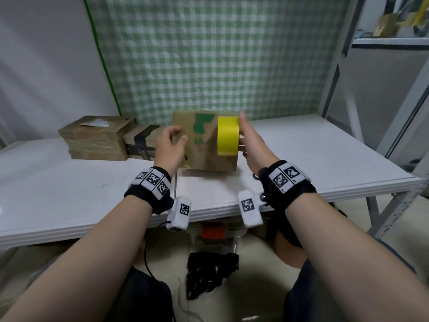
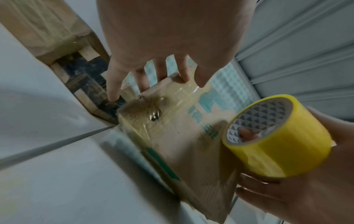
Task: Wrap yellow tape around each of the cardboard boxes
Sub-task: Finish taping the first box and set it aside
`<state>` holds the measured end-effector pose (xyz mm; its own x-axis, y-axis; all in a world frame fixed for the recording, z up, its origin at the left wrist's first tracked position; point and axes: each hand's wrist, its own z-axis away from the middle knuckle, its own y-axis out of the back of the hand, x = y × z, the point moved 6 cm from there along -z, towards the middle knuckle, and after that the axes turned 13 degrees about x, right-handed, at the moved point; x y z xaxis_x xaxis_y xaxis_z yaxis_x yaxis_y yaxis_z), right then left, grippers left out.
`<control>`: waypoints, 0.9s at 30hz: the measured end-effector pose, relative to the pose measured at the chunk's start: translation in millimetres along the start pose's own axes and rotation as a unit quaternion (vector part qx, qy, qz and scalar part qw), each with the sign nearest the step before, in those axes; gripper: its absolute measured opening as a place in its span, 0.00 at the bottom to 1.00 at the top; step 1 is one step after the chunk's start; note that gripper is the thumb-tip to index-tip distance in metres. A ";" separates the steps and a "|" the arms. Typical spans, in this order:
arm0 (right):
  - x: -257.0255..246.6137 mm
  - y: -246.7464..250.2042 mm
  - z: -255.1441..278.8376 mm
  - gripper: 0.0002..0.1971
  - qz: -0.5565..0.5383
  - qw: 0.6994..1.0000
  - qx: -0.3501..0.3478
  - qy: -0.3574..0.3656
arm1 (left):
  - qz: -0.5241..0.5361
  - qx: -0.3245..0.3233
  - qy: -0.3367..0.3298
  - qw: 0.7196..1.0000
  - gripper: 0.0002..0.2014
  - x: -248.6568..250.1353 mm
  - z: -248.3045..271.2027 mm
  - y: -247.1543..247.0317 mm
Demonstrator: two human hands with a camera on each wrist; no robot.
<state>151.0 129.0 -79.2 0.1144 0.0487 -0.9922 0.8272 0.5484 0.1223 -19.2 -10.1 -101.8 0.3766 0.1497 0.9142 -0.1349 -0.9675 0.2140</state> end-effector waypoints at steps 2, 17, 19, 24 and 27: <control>-2.9 5.9 -9.2 0.38 -0.046 0.999 0.022 0.006 | -0.023 0.017 -0.017 0.999 0.14 9.6 -0.2 7.7; 1.0 -8.3 -36.1 0.20 0.107 0.988 0.000 0.112 | -0.241 -0.180 -0.099 0.948 0.33 15.5 19.3 -7.7; -1.5 -9.8 -35.4 0.19 0.112 0.985 0.003 0.130 | -0.250 -0.187 -0.111 0.943 0.39 15.0 23.5 -12.5; -0.4 -11.6 -38.6 0.14 0.114 0.981 0.052 0.149 | -0.208 -0.157 -0.067 0.963 0.48 3.2 24.4 -16.0; -11.3 -7.0 -26.2 0.15 0.054 0.986 0.061 0.146 | -0.218 -0.120 -0.070 0.966 0.50 3.8 23.7 -14.9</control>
<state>129.4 146.5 -69.4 0.0560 0.3495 -0.9353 0.8811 0.4233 0.2110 5.9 0.1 -109.7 0.5633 0.4878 0.6669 -0.1376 -0.7405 0.6579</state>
